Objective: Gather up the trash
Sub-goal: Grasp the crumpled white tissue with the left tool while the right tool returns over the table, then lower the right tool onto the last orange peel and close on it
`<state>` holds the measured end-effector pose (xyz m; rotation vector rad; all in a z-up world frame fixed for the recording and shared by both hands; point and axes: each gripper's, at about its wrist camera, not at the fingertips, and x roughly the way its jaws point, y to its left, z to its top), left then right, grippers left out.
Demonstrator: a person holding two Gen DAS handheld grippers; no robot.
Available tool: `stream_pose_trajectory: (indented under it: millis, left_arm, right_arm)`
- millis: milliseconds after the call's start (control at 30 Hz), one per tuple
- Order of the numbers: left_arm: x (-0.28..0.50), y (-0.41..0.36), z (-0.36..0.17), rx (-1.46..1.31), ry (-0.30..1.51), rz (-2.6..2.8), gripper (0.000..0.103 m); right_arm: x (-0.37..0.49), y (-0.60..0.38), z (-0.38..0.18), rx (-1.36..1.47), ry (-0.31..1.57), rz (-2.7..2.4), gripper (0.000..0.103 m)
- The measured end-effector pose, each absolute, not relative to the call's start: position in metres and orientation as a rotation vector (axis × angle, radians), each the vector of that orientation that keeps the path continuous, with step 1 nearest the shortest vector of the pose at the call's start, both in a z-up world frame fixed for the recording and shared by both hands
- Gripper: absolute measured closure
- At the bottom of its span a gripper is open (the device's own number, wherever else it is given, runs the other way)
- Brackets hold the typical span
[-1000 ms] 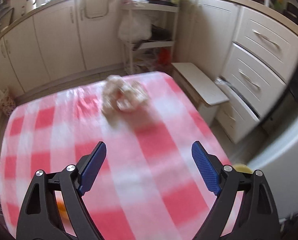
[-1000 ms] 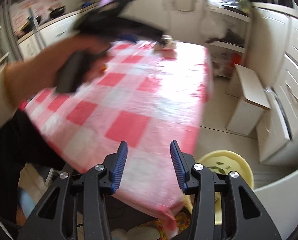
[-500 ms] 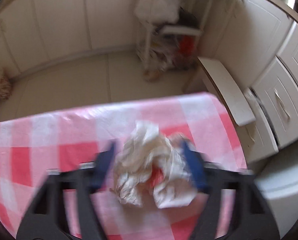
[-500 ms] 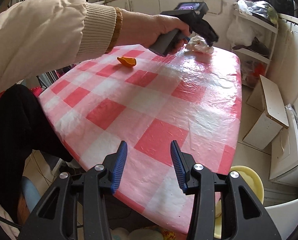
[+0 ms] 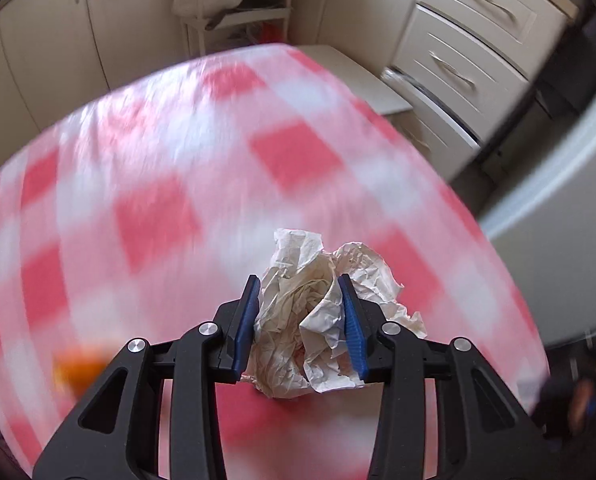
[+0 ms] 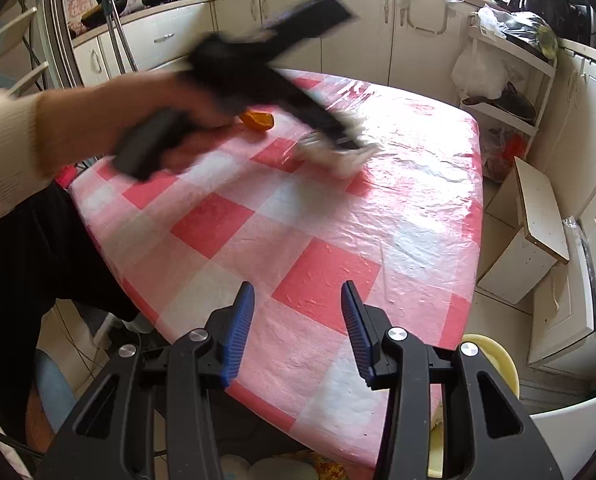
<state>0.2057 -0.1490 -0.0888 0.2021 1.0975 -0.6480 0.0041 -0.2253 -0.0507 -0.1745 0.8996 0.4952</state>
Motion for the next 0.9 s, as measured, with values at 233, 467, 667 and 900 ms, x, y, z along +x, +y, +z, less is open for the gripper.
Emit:
stream_pose_trajectory:
  millis: [233,467,667,900]
  left_arm:
    - [0.145,-0.061,-0.088,0.112,1.12,-0.598,0.064]
    - [0.138,0.016,-0.086,-0.017,1.096,-0.453,0.063]
    - [0.131,0.041,-0.081,-0.053,1.069,-0.43,0.05]
    - [0.125,0.056,-0.076,-0.044,1.061,-0.417,0.038]
  right_arm:
    - [0.014,-0.198,-0.058,-0.235,0.915,0.479,0.056]
    - [0.037,-0.161,-0.064,-0.278,0.912,0.469,0.052]
    - [0.062,-0.134,-0.062,-0.288,0.889,0.456,0.052]
    - [0.089,-0.102,-0.054,-0.384,0.817,0.454,0.04]
